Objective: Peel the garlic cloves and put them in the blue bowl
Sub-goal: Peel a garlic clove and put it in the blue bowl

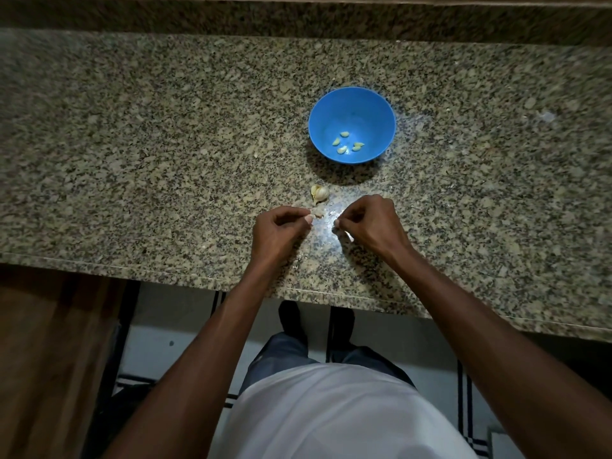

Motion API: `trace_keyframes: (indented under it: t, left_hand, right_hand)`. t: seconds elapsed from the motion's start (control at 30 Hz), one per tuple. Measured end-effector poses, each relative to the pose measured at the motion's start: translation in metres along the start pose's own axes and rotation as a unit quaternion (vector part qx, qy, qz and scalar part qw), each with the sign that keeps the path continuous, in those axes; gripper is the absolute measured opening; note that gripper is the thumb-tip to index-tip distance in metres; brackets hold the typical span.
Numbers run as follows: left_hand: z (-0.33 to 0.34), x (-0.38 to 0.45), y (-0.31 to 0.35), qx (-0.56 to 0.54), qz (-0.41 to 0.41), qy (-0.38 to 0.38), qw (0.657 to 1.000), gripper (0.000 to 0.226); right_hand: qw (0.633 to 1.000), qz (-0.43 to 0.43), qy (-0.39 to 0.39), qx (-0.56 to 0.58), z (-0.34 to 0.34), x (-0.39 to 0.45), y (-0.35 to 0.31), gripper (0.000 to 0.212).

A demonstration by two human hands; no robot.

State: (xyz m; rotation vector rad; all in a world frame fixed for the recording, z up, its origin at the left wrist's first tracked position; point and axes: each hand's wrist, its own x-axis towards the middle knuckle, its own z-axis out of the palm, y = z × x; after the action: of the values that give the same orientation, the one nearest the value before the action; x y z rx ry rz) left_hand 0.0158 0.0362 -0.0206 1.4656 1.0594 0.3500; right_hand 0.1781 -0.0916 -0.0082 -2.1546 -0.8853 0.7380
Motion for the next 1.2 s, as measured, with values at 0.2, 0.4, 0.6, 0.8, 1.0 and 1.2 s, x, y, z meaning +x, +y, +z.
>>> trace_keyframes:
  t: [0.2, 0.4, 0.6, 0.8, 1.0, 1.2]
  left_hand:
    - [-0.002, 0.001, 0.003, -0.010, -0.022, -0.005, 1.000, 0.019]
    - [0.006, 0.000, 0.011, -0.025, -0.001, -0.030, 0.999, 0.016]
    - [0.018, -0.003, 0.018, -0.011, 0.013, -0.019, 1.000, 0.017]
    - [0.020, -0.007, 0.022, -0.046, -0.035, -0.025, 0.998, 0.024]
    - [0.019, -0.005, 0.042, -0.137, -0.216, -0.048, 0.966, 0.020]
    - [0.020, 0.001, 0.059, -0.135, -0.290, -0.109, 0.941, 0.020]
  right_hand:
    - [0.998, 0.036, 0.008, 0.045, 0.001, 0.002, 0.001, 0.017]
    - [0.981, 0.055, -0.040, 0.180, 0.003, 0.004, -0.002, 0.018]
    - [0.934, 0.093, -0.079, 0.336, 0.008, -0.001, -0.003, 0.022]
    - [0.938, 0.130, -0.044, 0.319, 0.010, -0.002, -0.001, 0.014]
    - [0.992, 0.022, 0.045, 0.118, 0.017, -0.008, -0.003, 0.005]
    - [0.995, -0.055, 0.049, 0.072, 0.017, -0.010, 0.000, 0.012]
